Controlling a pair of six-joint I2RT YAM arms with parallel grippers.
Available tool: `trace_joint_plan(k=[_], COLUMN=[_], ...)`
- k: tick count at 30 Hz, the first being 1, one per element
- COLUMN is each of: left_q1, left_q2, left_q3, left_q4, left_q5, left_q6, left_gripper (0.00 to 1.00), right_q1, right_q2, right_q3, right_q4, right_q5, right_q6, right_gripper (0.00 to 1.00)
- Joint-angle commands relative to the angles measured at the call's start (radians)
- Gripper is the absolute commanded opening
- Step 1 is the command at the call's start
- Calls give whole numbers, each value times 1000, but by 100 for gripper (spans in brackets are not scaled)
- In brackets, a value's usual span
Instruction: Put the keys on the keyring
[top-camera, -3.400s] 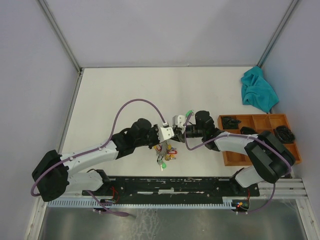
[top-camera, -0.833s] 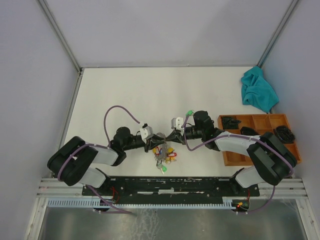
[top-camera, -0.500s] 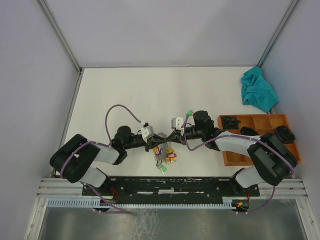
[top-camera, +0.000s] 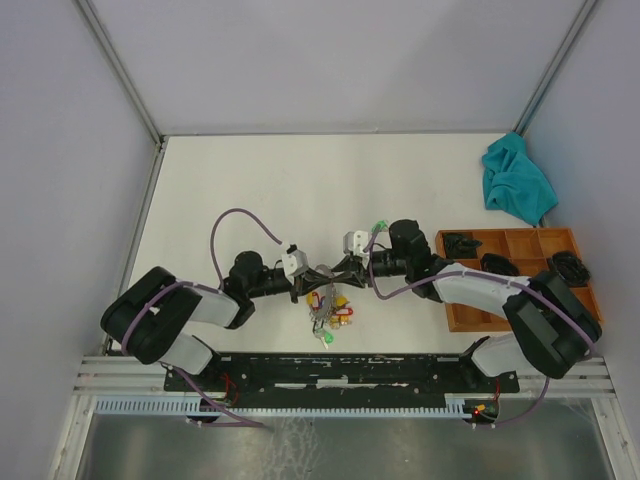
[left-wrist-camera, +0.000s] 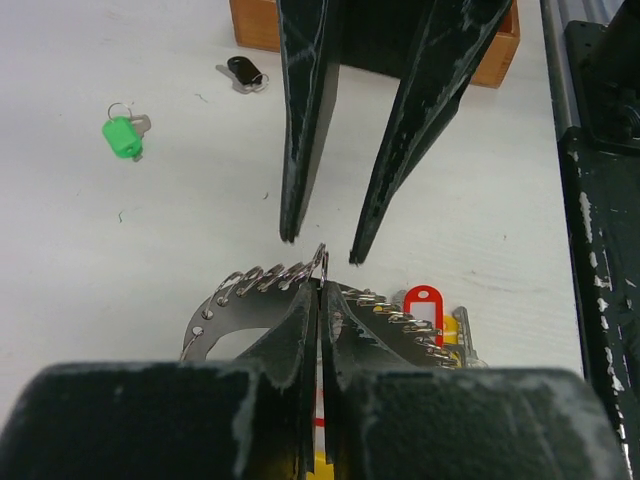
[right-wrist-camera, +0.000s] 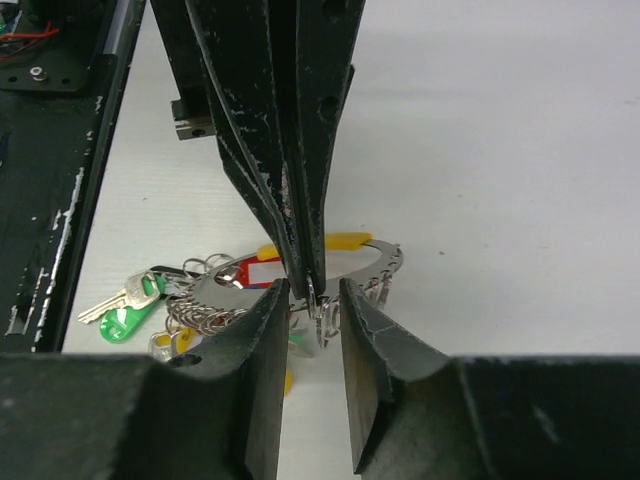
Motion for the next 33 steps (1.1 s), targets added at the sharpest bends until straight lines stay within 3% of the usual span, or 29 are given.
trace_joint_plan(k=[1, 4, 10, 13, 15, 19, 23, 30, 33], left_q1=[3, 3, 2, 2, 2, 3, 2, 1, -2], left_q2=[-31, -73, -109, -120, -130, -151, -182, -247, -268], left_q3=[-23, -40, -53, -60, -64, -74, -74, -69, -75], left_q4=[85, 71, 66, 70, 79, 82, 66, -19, -37], left_q5=[-98, -180, -267, -280, -294, -320, -328, -422, -433], left_q6=[-33, -39, -68, -76, -77, -60, -59, -71, -68], left_gripper=[3, 3, 3, 3, 3, 3, 3, 3, 3], right_q1=[1, -2, -9, -10, -16, -22, -30, -116, -171], right_q2=[-109, -159, -249, -294, -314, -305, -239, -78, 5], right_q3=[33, 72, 151, 182, 210, 305, 410, 562, 645], right_q4=[1, -112, -314, -421, -488, -672, -823, -1000, -1070], right_q5=[111, 246, 610, 812, 905, 1103, 1153, 1061, 1014], right_q6=[77, 149, 321, 405, 439, 521, 532, 625, 654], right_gripper=[41, 53, 68, 90, 99, 100, 100, 99, 91])
